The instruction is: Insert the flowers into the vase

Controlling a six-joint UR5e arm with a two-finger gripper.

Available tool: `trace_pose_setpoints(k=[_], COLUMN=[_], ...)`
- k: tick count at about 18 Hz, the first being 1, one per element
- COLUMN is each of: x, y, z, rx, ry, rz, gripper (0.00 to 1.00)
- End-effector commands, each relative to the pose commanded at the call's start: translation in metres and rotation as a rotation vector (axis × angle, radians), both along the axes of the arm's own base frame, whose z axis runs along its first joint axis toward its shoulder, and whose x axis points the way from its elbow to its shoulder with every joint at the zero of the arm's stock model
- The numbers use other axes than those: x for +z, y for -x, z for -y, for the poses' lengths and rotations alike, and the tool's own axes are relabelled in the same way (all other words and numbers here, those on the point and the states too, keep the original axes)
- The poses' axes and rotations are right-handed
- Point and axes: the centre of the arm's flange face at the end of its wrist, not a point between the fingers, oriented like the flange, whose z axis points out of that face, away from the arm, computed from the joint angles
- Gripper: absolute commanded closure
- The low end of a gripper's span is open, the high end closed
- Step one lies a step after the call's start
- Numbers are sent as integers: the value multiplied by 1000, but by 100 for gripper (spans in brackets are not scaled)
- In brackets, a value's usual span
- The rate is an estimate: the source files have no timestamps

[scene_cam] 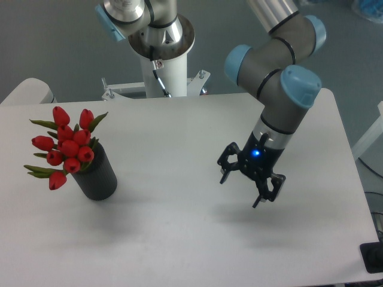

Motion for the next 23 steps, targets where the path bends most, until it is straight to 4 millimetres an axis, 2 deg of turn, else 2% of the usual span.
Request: trace_pose_setpoints(k=[3,10,23], x=[-2,-20,-25], y=[7,-10,-14], z=[0,-18,-17], rx=[0,-97,-163], ry=[68,256,289], rz=[-42,-108,-130], gripper=[0,0,0])
